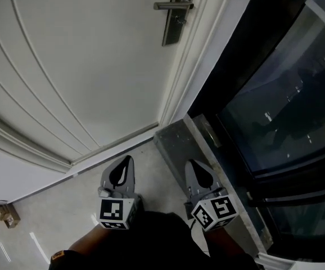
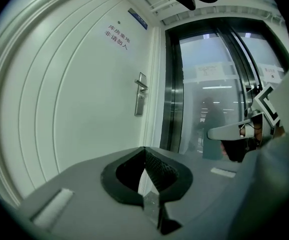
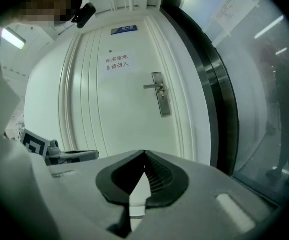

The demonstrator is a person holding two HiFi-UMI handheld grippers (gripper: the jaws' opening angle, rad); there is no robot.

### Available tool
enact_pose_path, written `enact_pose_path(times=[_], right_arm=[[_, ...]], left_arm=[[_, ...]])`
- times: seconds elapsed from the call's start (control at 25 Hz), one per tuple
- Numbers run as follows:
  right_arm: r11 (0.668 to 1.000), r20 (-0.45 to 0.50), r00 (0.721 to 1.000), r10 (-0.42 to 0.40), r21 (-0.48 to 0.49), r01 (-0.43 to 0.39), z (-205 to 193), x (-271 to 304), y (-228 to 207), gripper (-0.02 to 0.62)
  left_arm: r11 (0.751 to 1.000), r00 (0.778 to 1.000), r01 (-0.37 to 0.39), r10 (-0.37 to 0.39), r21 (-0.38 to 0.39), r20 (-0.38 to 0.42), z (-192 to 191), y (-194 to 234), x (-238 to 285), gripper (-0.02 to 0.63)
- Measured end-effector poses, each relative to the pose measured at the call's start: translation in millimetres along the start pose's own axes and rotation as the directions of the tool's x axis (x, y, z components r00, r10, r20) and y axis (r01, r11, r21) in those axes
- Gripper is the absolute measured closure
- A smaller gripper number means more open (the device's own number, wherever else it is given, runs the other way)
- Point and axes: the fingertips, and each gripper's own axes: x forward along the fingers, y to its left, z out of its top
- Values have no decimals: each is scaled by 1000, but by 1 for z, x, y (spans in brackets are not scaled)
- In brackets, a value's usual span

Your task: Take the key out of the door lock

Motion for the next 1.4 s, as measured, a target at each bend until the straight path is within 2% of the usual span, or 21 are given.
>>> enact_pose_path(times=[0.24,0.4,0.6,0.72,0.8,0.88,0.92,1.04,1.28,1.4], right_arm=[[993,-5,998,67,96,-66,28,43,-7,604],[975,10,992,123,186,-123,60,87,-32,604],[932,45,977,210,293,-213,112,156,-68,604],[892,71,965,254,368,-262,149,193,-87,604],[846,96,954,284,443,-296,171,215,-96,604],[786,128,942,310,523,-330,193,236,-103,602],[752,146,936,321,561,-346,204,245,-106,561],[651,197,919,342,656,-382,231,275,-111,537],[465,219,918,331,808,-361,250,321,-119,534],[395,236,916,324,846,-358,258,340,-123,534]], left_arm=[[997,997,-73,73,4,14,24,37,18,588],[991,991,-133,133,4,14,35,55,39,588],[972,971,-236,236,-2,34,62,72,72,588],[959,958,-282,282,-10,48,80,77,94,588],[951,949,-309,309,-10,61,91,79,107,588],[942,940,-335,334,-3,74,101,80,119,588],[938,935,-347,346,3,80,105,81,124,588],[922,919,-387,385,6,88,113,84,133,588],[899,896,-437,432,23,104,125,87,141,588],[892,890,-451,447,31,93,123,93,153,588]])
